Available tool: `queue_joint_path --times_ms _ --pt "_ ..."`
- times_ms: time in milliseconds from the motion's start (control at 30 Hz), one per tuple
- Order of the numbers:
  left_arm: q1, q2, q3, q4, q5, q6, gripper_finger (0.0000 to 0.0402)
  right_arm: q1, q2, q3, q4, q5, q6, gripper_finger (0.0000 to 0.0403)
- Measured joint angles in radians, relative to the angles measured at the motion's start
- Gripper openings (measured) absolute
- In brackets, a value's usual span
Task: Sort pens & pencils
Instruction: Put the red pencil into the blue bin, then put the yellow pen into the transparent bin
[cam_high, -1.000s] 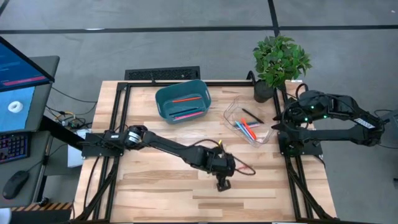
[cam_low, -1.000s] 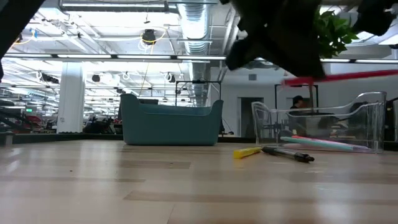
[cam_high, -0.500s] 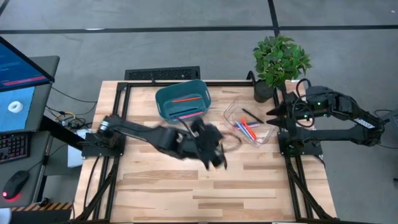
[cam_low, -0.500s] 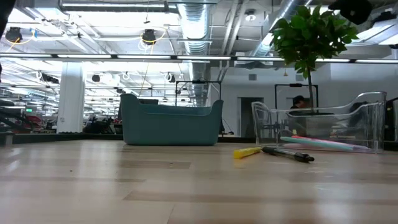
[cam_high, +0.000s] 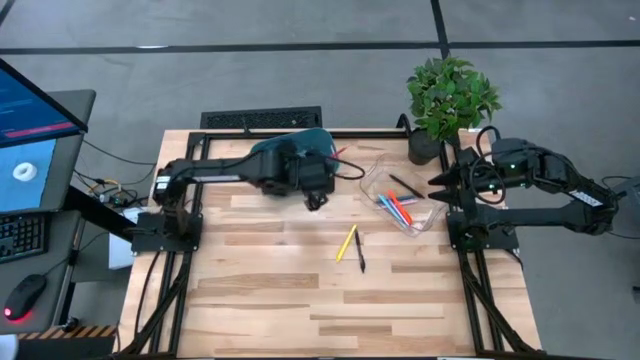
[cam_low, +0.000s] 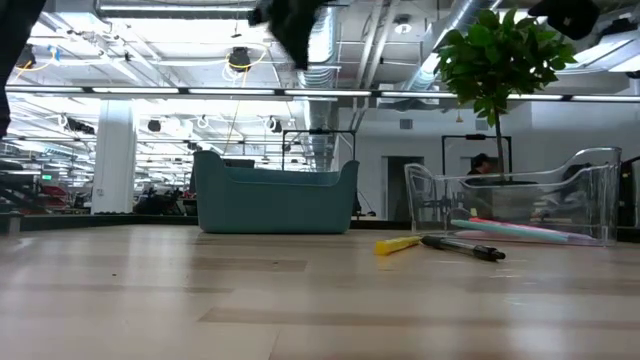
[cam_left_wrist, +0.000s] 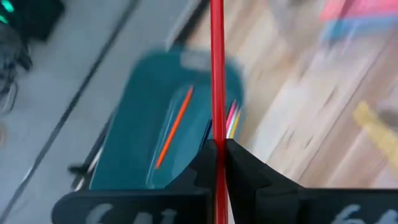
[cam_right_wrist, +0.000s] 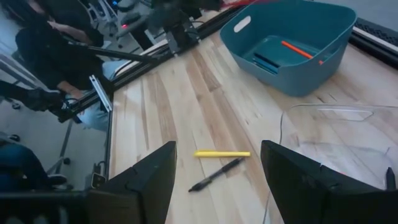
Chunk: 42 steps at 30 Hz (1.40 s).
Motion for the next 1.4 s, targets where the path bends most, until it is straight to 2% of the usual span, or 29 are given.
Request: queue_joint_path --times_ms 167,267,433,567,733,833,967,1067,1167,1233,1300,1400 --pt "0.135 -0.001 -0.145 -0.021 0.148 0.107 0.0004 0.000 0.000 0.000 -0.014 0.000 0.009 0.0254" --pt "0.213 -0.001 -0.238 0.052 0.190 0.174 0.0004 0.000 0.000 0.000 -0.024 0.000 0.021 0.0254" --pt "0.344 -0.001 -0.368 0.154 0.358 0.269 0.0005 0.000 0.000 0.000 -0.029 0.000 0.041 0.0254" --pt "0.411 0.000 -0.459 0.176 0.368 0.296 0.0005 0.000 0.000 0.000 -0.029 0.000 0.041 0.0254" --pt "0.468 -0.001 -0.538 0.266 0.455 0.333 0.0013 0.000 0.000 0.000 -0.029 0.001 0.041 0.0254" --pt "0.477 -0.001 -0.553 0.289 0.468 0.332 0.0041 0.000 0.000 0.000 -0.029 0.005 0.052 0.0254" --pt "0.476 -0.001 -0.553 0.331 0.469 0.313 0.0098 0.000 0.000 0.000 -0.029 0.007 0.058 0.0254" --pt "0.477 -0.001 -0.528 0.300 0.478 0.255 0.0141 0.000 0.000 0.000 -0.029 0.007 0.058 0.0254" --pt "0.459 -0.010 -0.468 0.275 0.559 0.172 0.0171 0.000 0.000 0.000 -0.029 0.007 0.064 0.0254" --pt "0.415 -0.036 -0.415 0.285 0.601 0.122 0.0180 0.000 0.000 0.000 -0.029 0.007 0.066 0.0254" --pt "0.347 -0.065 -0.358 0.325 0.599 0.068 0.0181 0.000 0.000 0.000 -0.034 0.007 0.066 0.0254" --pt "0.215 -0.074 -0.287 0.356 0.498 -0.013 0.0177 0.000 0.000 0.000 -0.049 0.008 0.066 0.0254"
